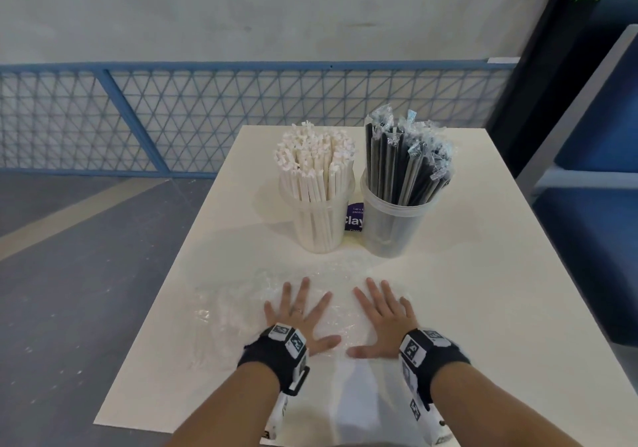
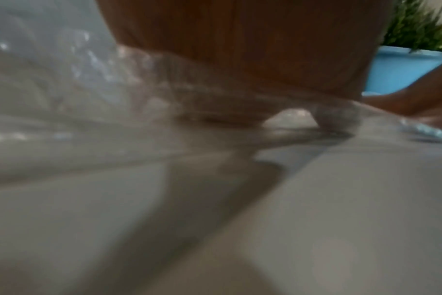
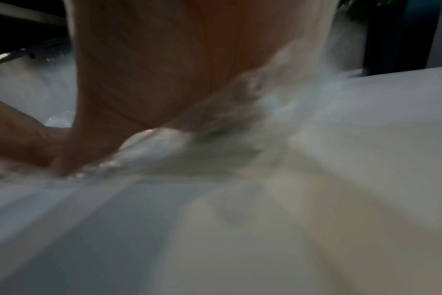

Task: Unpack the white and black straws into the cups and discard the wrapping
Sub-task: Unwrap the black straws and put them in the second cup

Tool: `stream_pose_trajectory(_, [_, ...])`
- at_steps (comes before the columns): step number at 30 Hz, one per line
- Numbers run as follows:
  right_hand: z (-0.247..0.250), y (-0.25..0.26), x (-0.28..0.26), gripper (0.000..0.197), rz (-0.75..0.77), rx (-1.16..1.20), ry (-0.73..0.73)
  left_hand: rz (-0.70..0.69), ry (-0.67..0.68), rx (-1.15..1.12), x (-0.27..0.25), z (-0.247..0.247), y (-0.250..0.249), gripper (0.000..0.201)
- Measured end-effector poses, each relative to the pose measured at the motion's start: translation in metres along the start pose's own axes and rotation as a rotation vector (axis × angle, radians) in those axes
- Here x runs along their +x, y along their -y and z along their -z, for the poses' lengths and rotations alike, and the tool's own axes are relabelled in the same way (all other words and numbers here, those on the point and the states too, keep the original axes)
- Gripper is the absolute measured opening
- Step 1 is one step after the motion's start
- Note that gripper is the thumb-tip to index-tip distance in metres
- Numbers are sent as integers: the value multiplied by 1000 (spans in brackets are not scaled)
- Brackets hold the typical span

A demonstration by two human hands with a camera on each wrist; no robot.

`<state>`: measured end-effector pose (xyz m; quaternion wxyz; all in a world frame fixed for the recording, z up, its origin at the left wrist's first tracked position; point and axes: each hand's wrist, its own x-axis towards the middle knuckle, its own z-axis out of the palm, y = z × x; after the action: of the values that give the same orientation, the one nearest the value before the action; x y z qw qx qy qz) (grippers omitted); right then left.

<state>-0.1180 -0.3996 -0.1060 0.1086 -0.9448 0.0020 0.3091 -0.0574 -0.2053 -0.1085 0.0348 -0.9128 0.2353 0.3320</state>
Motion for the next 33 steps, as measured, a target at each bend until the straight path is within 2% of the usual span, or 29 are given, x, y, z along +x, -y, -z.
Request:
stream_pose_trajectory(8, [-1, -37, -22, 130, -61, 16, 13, -38, 96, 0, -4, 12, 23, 128])
stream_pose_trajectory(12, [0, -48, -31, 136, -117, 80, -8, -71, 80, -13, -6, 10, 27, 142])
stream_pose_trajectory(15, [1, -52, -33, 139, -130, 106, 7, -43, 85, 21, -10, 15, 25, 142])
stream_pose_trajectory(18, [10, -46, -38, 152, -164, 78, 6, 15, 30, 48, -16, 42, 8, 120])
stream_pose_trajectory(20, [26, -41, -45, 145, -204, 125, -126, -49, -144, -134, -22, 77, -10, 95])
stream_pose_trajectory(22, [51, -38, -54, 116, -250, 280, -406, -192, -379, -443, -31, 116, -31, 78])
stream_pose_trajectory(24, [80, -41, -58, 93, -233, 535, -717, -319, -560, -632, -38, 150, -54, 81])
stream_pose_trajectory(26, [108, -47, -58, 92, -132, 750, -921, -376, -587, -706, -38, 178, -77, 96])
stream_pose_trajectory(28, [135, -53, -53, 104, -84, 790, -958, -388, -546, -739, -26, 200, -94, 113])
stream_pose_trajectory(31, [167, -64, -36, 119, -22, 801, -869, -355, -514, -753, -4, 218, -105, 147])
stream_pose_trajectory(33, [182, -71, -28, 128, 71, 830, -824, -316, -484, -786, 5, 225, -106, 147])
